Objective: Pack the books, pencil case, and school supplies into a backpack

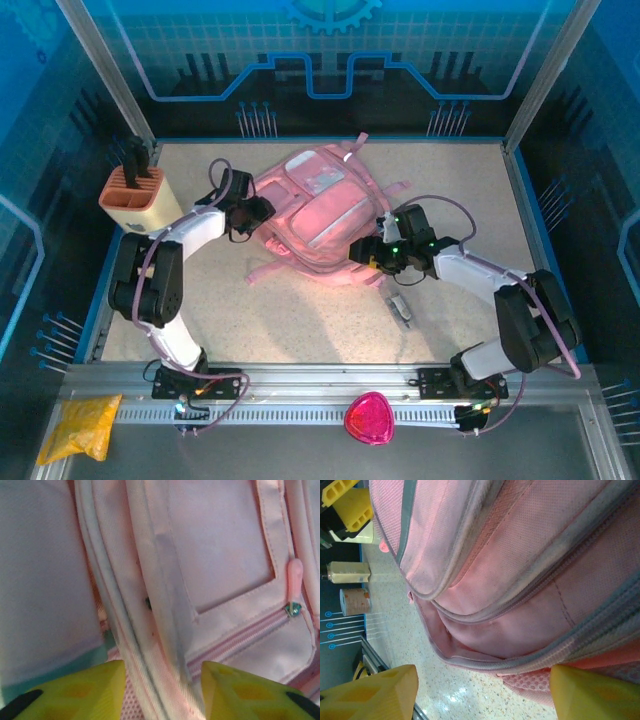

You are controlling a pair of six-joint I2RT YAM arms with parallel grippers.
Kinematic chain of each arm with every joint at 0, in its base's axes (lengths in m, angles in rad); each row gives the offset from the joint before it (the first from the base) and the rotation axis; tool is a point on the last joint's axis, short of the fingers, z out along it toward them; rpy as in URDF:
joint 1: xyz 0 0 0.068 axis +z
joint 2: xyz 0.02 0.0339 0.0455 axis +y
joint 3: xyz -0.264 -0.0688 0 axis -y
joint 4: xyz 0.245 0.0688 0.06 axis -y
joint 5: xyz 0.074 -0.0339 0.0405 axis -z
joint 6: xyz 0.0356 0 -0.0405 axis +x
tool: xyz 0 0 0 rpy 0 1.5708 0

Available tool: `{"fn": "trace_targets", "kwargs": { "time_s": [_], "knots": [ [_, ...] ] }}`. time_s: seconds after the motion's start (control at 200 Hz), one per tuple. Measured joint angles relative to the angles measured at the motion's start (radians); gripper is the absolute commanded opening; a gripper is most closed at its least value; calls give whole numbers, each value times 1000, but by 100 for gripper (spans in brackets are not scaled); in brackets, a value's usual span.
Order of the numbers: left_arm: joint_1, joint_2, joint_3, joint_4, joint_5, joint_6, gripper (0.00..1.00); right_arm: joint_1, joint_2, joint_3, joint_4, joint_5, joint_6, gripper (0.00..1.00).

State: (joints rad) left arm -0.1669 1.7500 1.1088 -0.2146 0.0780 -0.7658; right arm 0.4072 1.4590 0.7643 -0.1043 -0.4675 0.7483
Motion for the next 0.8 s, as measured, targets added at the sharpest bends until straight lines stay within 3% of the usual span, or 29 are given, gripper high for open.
{"fn": "trace_targets", "kwargs": {
  "time_s": [0.165,0.42,0.615,0.8],
  "knots": [
    [6,67,16,54,50,-36,49,0,41,0,27,0,0,70],
    [9,93,24,98,34,-97,30,0,151,92,13,6,-9,70],
    [9,93,3,136,12,-121,30,-21,261,240,-41,61,-57,71],
    [-10,26,-127,247,-2,-172,31,-74,385,425,-79,129,-135,72]
  ]
}}
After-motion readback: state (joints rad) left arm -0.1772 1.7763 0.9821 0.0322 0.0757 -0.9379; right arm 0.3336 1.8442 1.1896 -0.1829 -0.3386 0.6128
